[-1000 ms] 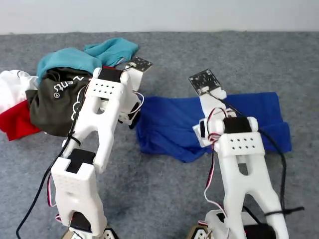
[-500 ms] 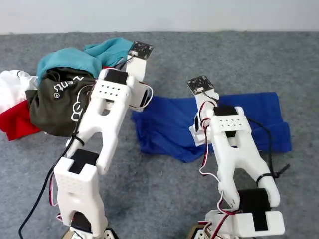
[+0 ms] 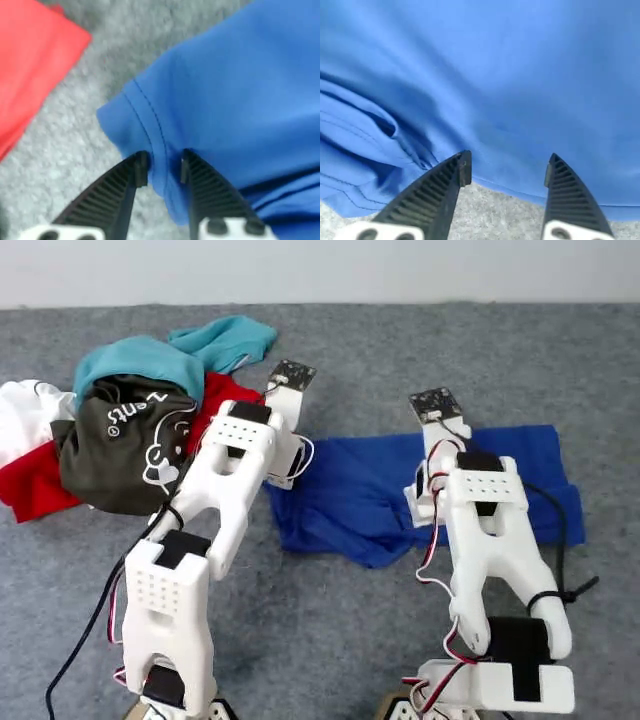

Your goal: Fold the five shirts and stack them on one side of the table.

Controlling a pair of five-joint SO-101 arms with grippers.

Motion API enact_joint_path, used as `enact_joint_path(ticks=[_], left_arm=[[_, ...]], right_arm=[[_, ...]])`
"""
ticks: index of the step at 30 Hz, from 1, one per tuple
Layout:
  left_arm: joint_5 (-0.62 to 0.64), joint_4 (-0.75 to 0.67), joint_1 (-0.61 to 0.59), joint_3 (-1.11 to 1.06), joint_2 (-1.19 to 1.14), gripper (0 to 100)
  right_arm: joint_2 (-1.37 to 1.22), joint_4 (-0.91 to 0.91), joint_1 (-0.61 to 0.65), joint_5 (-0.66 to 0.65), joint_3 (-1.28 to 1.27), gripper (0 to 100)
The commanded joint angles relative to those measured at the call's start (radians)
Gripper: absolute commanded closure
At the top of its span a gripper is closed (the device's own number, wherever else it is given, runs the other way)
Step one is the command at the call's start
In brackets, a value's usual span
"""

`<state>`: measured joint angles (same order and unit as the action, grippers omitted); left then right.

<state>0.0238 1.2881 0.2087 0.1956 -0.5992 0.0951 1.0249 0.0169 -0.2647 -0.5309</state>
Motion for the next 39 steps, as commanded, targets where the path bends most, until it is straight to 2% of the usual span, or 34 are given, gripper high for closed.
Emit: enact_joint_path(ticks=[1,6,16,24,28,32,36,39], left_arm=[[0.003,0.066,0.011,0.025,0.003,87],[0.002,0.118,0.003,0.024,0.011,87],[0.003,0.034,0.003,0.076,0.012,87],[0.003,0.215,-0.035,0.271,0.012,87],[0.003,0.325,-0.063,0.349,0.012,87],[-0.014,0.47,-0.029,0.375,0.012,87],[-0.025,0.465,0.012,0.329,0.005,87],[-0.025,0.463,0.041,0.328,0.003,87]], right_arm=[[0.007,-0.016,-0.002,0.011,0.043,75.3],[0.008,-0.01,-0.007,0.011,0.038,75.3],[0.012,-0.008,-0.008,0.011,0.038,75.3],[0.012,-0.002,-0.007,0.009,0.038,75.3],[0.016,0.053,-0.001,0.009,0.064,75.4],[0.076,0.182,0.001,0.008,0.126,75.4],[0.136,0.318,0.067,-0.046,0.176,75.4],[0.136,0.335,0.159,-0.058,0.173,75.4]])
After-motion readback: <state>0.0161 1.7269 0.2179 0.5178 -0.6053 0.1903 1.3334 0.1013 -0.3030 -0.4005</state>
